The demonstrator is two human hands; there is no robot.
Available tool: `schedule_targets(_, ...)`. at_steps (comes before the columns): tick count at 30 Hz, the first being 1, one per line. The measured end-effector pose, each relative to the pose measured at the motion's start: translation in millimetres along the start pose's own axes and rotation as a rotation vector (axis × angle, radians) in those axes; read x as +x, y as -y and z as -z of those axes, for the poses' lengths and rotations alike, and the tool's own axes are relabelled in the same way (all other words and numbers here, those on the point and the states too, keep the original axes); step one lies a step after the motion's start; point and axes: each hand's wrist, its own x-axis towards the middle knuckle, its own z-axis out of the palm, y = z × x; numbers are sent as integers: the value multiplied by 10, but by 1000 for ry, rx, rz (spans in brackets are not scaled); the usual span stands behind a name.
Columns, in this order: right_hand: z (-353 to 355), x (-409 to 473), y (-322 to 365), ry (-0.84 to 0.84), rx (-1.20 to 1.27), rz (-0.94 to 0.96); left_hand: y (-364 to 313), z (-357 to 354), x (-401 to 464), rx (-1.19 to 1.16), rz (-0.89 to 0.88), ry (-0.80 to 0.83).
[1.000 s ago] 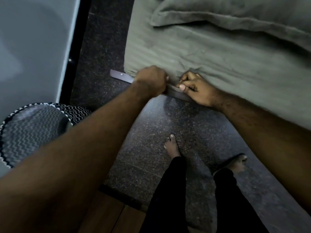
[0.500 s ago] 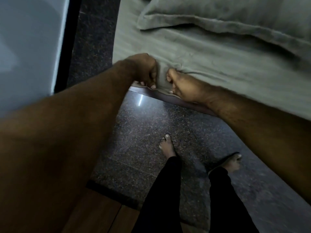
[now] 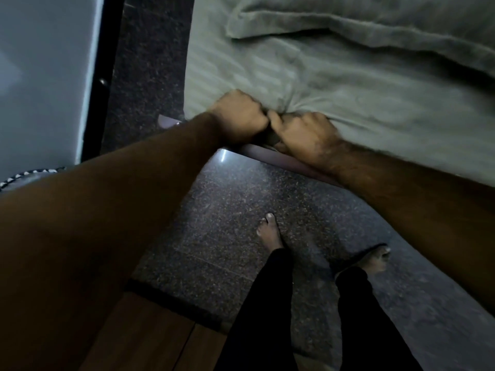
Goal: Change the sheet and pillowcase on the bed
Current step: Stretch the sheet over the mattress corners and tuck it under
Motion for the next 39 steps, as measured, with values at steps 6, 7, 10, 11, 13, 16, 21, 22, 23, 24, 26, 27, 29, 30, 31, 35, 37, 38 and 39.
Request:
schedule_targets(6, -101, 77, -51, 49, -9, 12, 72, -135, -12, -33, -25, -134)
schedule_targets(7, -65, 81, -68, 33, 47, 7, 78, -144, -27, -60, 11, -84)
schedule_targets(10, 122, 78, -204, 152, 337, 39, 155, -121, -169, -205, 46, -19)
schedule_targets(11, 192, 88, -259, 236, 429, 68, 159, -82, -191, -265, 45, -1)
schedule_targets(13, 310, 84, -336, 355, 443, 123, 158, 102, -210, -306, 66, 68)
schedule_targets(16, 338, -23, -314, 335, 309, 137, 120, 449, -218, -235, 37, 185)
schedule_targets(21, 263, -62, -270, 231, 346, 52, -24, 332, -165, -44, 72, 135)
schedule_targets(22, 261, -41, -274, 232, 384, 16, -18, 223, -194, -45, 78, 98)
schedule_targets(23, 245, -19, -266, 230, 419, -17, 8, 133, -229, -36, 80, 70)
schedule_targets(24, 230, 3, -246, 220, 427, -39, 43, 44, -249, -36, 79, 34)
schedule_targets(26, 197, 45, -200, 183, 394, -72, 91, -83, -248, -57, 90, -11)
schedule_targets(27, 173, 54, -182, 149, 370, -84, 103, -118, -252, -86, 106, -32)
schedule_targets(29, 146, 30, -139, 112, 373, -115, 96, -223, -320, -221, 144, -119)
schedule_targets(30, 140, 10, -131, 115, 433, -141, 106, -301, -398, -306, 164, -181)
schedule_targets(31, 139, -18, -132, 104, 547, -179, 121, -380, -490, -394, 186, -237)
schedule_targets(35, 162, -60, 70, -85, 688, -341, 342, -675, -911, -646, 415, -326)
schedule_targets(37, 209, 2, 291, -189, 589, -253, 459, -724, -998, -707, 462, -298)
schedule_targets(38, 235, 104, 405, -226, 560, -179, 518, -742, -1035, -727, 456, -291)
schedule_targets(39, 250, 216, 482, -240, 525, -128, 556, -739, -1037, -744, 445, -288)
